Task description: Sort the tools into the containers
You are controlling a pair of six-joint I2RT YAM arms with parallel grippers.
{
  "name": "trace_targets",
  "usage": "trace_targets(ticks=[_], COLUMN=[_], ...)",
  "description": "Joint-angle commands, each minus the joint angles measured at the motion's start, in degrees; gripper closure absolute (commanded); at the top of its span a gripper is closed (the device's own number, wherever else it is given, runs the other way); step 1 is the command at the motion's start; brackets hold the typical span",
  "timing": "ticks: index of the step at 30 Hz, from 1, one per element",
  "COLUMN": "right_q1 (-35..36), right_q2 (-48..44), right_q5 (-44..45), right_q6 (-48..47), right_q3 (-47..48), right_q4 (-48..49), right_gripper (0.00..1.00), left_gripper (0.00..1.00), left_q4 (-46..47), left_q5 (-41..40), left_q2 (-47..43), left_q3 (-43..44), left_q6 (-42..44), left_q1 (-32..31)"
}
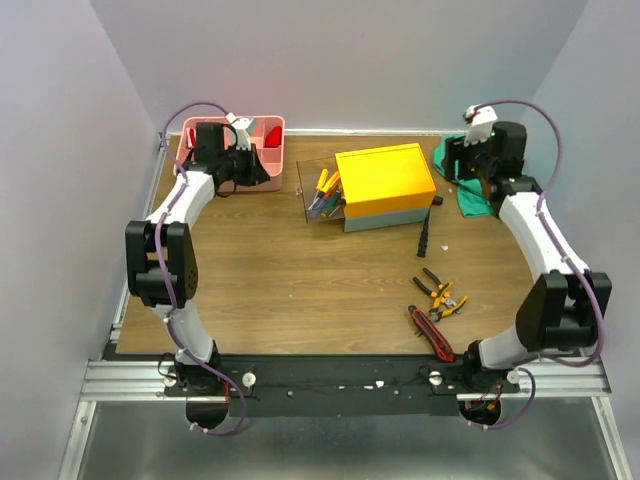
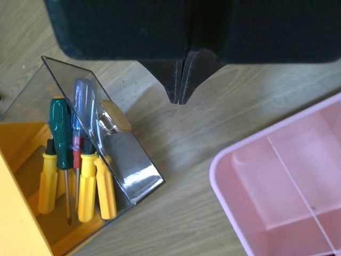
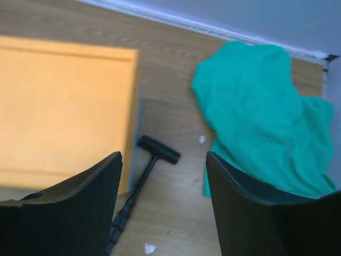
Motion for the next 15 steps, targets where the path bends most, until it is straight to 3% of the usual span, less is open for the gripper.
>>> trace_targets(ticks=[1, 3, 6, 15], right_q1=[-5.64, -6.18, -6.26, -6.18], right_q2=[8.66, 11.39, 16.14, 25.89], right_q5=[3.92, 1.91, -1.69, -16.37], right_q6=[1.03, -1.24, -5.55, -2.23], right_q3=[7.67, 10.39, 12.16, 19.63], right_q4=[1.62, 0.57, -0.05, -3.92], right_gripper=[0.51, 0.68, 0.8, 0.86], left_gripper=[1.0, 1.0, 1.0, 1.0], left_q4=[1.88, 1.53, 1.35, 3.29], left_q5=[5.48, 7.06, 7.86, 8.65], left_q2=[1.11, 2.6, 3.57, 6.65], left_q3=[-1.26, -0.91, -0.38, 2.07], left_q6=[3.56, 3.65, 3.03, 0.66], left_q1=[-1.43, -2.13, -4.59, -12.23])
